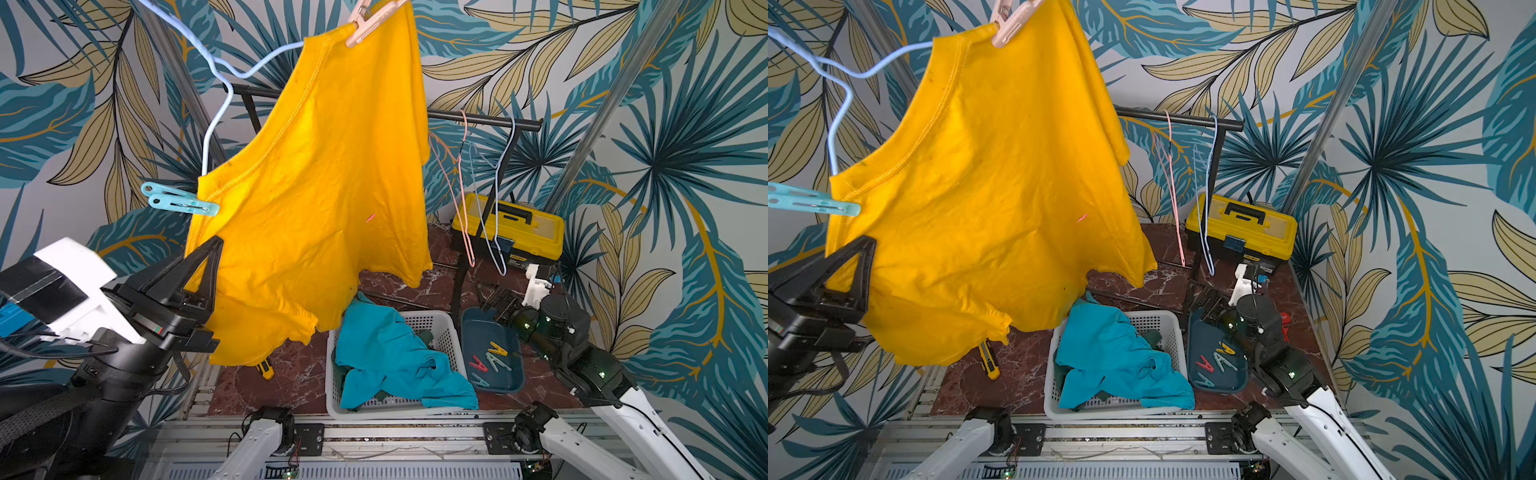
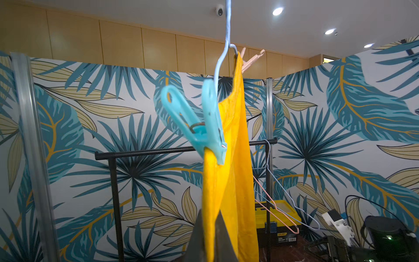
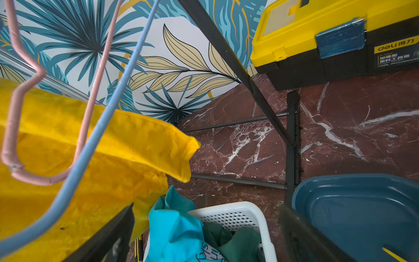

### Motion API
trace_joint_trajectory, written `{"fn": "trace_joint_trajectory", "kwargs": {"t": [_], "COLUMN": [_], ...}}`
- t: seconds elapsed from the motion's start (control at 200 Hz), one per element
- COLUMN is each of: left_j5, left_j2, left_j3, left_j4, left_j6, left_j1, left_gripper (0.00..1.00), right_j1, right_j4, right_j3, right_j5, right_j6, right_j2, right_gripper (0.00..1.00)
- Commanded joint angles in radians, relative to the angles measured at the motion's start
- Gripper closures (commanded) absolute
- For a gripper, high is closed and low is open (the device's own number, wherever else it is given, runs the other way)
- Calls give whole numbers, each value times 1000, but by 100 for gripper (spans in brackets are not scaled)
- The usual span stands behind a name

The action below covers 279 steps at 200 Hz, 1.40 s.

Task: Remove the clothespins securing t-shirts to the hanger
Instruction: Pick up the hanger from the clothes rail.

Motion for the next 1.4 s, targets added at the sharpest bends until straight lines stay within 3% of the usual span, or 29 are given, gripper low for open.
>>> {"fn": "trace_joint_trajectory", "kwargs": {"t": [0.0,0.25,0.661,0.806,0.936,1.122,1.232,1.392], "left_j5": [15,60,156,248,226,335,339,376], "left_j2": [-19,-61,-203,-246,-290,-294,-306,-276], "left_j3": [39,18,-274,-400,-519,-670,-776,-816], "left_j4": [72,17,-46,-48,-48,-48,-48,-78], "left_j6": [-47,-108,-170,-117,-44,72,151,207], "left_j1": [-31,-54,-61,-62,-64,-74,-82,-82], "left_gripper": [100,100,100,100,100,100,100,100], "right_j1": [-4,-3,-4,-4,-4,-4,-3,-3], "right_j4": [-20,-34,-179,-204,-306,-344,-320,-280], "right_j3": [-15,-18,67,103,225,374,403,430], "right_j5": [19,20,86,78,100,-2,-85,-236], "right_j6": [-17,-28,-132,-155,-243,-293,-282,-283], "right_j2": [0,-8,-83,-94,-77,-30,13,71], "right_gripper": [0,0,1,0,1,1,1,1]}}
